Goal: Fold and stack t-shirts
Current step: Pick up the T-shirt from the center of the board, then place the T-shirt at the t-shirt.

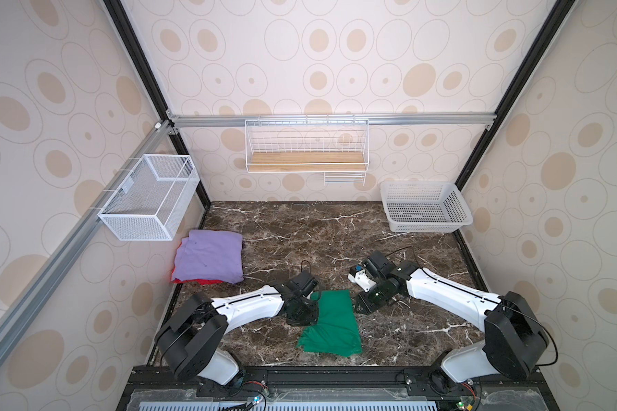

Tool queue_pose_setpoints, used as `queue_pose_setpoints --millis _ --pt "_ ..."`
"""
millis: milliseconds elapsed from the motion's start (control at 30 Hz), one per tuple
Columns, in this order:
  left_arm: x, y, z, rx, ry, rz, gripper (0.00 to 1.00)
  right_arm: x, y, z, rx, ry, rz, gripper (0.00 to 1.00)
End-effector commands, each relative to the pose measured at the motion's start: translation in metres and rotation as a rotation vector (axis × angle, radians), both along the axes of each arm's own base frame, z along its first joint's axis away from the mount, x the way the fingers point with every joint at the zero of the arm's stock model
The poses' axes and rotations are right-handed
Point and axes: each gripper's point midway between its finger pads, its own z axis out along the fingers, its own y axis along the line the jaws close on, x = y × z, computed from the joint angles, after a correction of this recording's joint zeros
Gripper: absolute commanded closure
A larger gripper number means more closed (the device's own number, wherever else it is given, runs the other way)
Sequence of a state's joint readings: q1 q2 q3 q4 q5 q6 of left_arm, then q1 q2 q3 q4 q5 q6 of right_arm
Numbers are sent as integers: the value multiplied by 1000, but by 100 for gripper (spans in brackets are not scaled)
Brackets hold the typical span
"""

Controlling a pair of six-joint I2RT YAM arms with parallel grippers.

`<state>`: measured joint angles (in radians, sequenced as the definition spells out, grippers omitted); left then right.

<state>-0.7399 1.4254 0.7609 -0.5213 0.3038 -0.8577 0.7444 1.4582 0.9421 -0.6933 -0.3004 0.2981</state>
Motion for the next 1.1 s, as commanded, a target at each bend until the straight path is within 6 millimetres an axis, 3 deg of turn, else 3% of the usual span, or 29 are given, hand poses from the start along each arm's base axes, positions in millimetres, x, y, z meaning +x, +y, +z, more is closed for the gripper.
queue_pose_setpoints --millis 0,267,533,667,833,1067 --pt "18 53 35 143 -52 94 100 0 -3 10 16 -12 -17 62" --pt "80 124 105 264 -81 54 100 2 7 20 87 -13 -19 62" --pt "159 169 138 336 -53 53 100 -2 15 24 172 -5 -29 62" --pt "187 212 146 438 -13 151 100 -4 16 26 200 -8 -28 62" --pt "203 261 154 592 15 227 100 -1 20 23 213 0 -25 62" --pt "201 311 147 795 77 271 100 3 30 22 248 17 -12 62"
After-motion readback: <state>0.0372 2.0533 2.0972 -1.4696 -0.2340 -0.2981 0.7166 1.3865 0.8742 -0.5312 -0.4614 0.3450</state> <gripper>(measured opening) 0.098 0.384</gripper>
